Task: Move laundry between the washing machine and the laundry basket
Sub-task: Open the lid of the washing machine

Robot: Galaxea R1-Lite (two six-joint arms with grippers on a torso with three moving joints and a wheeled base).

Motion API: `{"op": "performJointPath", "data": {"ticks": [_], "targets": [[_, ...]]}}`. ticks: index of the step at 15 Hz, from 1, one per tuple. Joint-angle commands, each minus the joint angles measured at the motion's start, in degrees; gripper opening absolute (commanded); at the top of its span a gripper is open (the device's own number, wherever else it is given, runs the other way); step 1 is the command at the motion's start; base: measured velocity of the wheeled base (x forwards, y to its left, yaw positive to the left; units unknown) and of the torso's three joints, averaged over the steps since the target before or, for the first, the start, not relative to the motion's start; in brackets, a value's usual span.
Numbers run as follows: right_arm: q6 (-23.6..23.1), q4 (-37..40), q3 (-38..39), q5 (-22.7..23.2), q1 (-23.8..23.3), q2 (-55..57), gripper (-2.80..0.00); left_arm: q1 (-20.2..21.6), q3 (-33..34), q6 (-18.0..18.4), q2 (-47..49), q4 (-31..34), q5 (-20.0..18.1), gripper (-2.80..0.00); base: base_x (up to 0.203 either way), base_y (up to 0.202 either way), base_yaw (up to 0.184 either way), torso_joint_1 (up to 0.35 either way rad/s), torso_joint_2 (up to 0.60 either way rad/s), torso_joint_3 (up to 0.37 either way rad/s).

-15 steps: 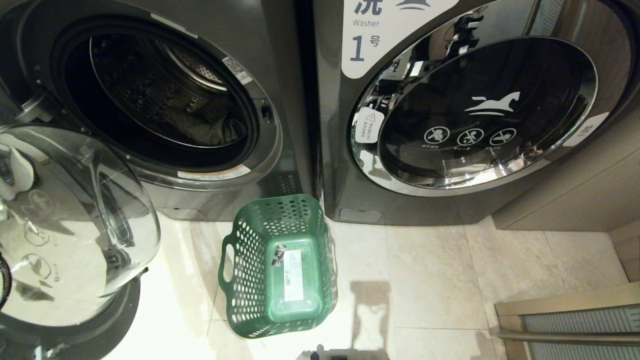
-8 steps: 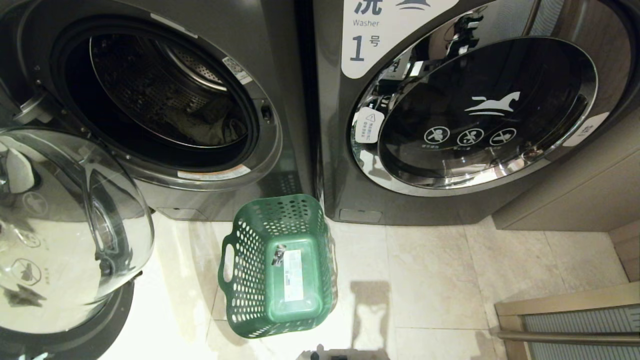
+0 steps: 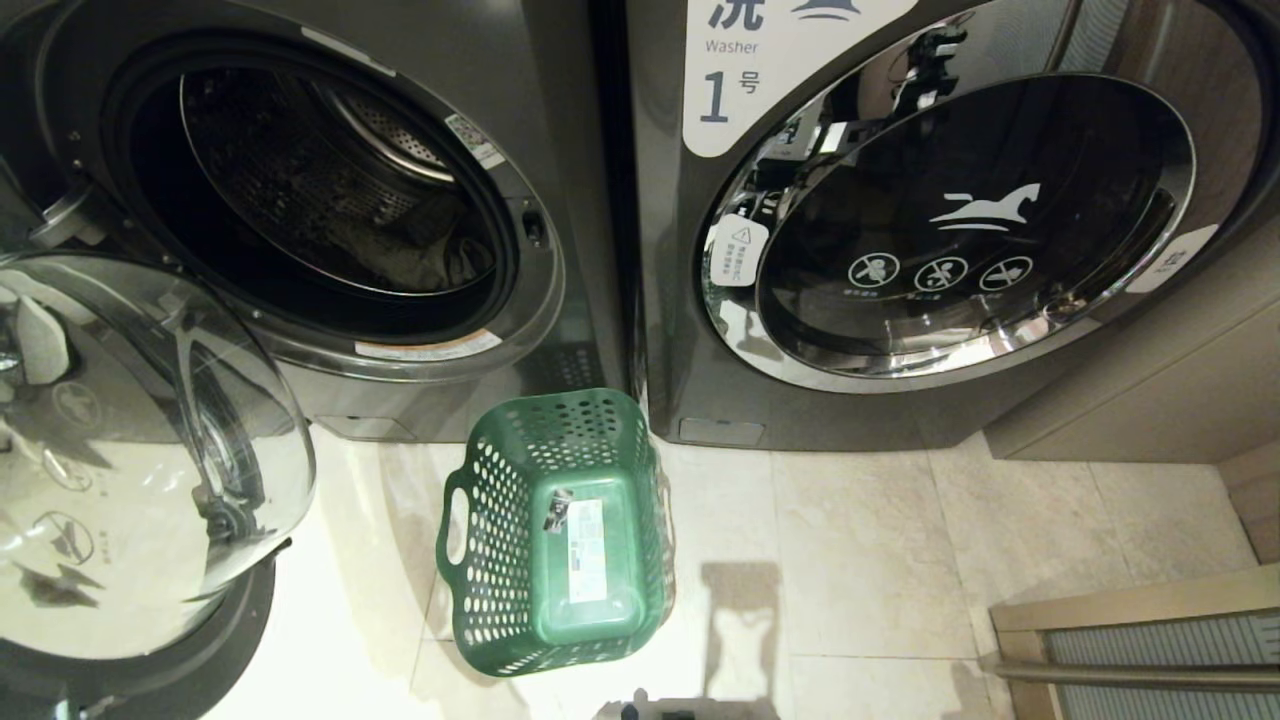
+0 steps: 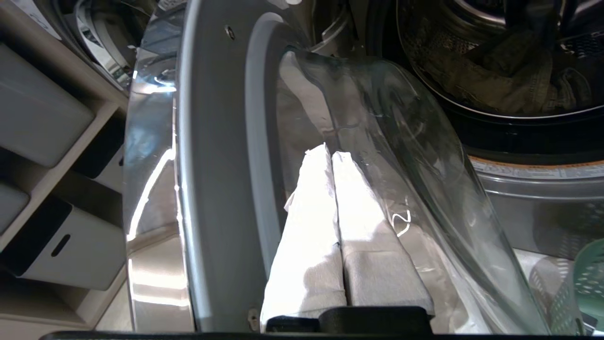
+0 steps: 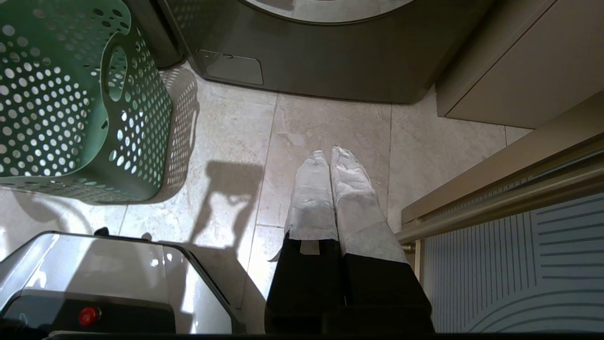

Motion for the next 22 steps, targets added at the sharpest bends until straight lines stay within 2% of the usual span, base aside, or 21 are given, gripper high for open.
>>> {"op": "performJointPath", "data": {"ticks": [1,8,10,17,22], "targets": [[-0.04,-0.01,0.00,0.03,0.01,0.06,-2.80,1.39,-0.21,0.01,2.10,-1.73,-0.06,-2.80,0.000,0.000,0.000,0.000,0.00,0.000],[-0.04,-0.01,0.00,0.03,0.01,0.06,-2.80,6.96,-0.39,-0.23,5.00,-4.67,-0.17,-2.80,0.000,0.000,0.000,0.000,0.00,0.000],[-0.04,-0.01,0.00,0.03,0.01,0.06,-2.80,9.06,-0.47,-1.82,5.24,-4.59,-0.41,-2.80,0.000,0.000,0.000,0.000,0.00,0.000],[-0.04,-0.01,0.00,0.03,0.01,0.06,-2.80,19.45,-1.17,-2.88,7.38,-4.66,-7.81,-2.80,0.000,0.000,0.000,0.000,0.00,0.000],[-0.04,-0.01,0.00,0.03,0.01,0.06,-2.80,24.42,-1.78,-2.92,8.74,-4.67,-11.38,-2.80,0.000,0.000,0.000,0.000,0.00,0.000]]}}
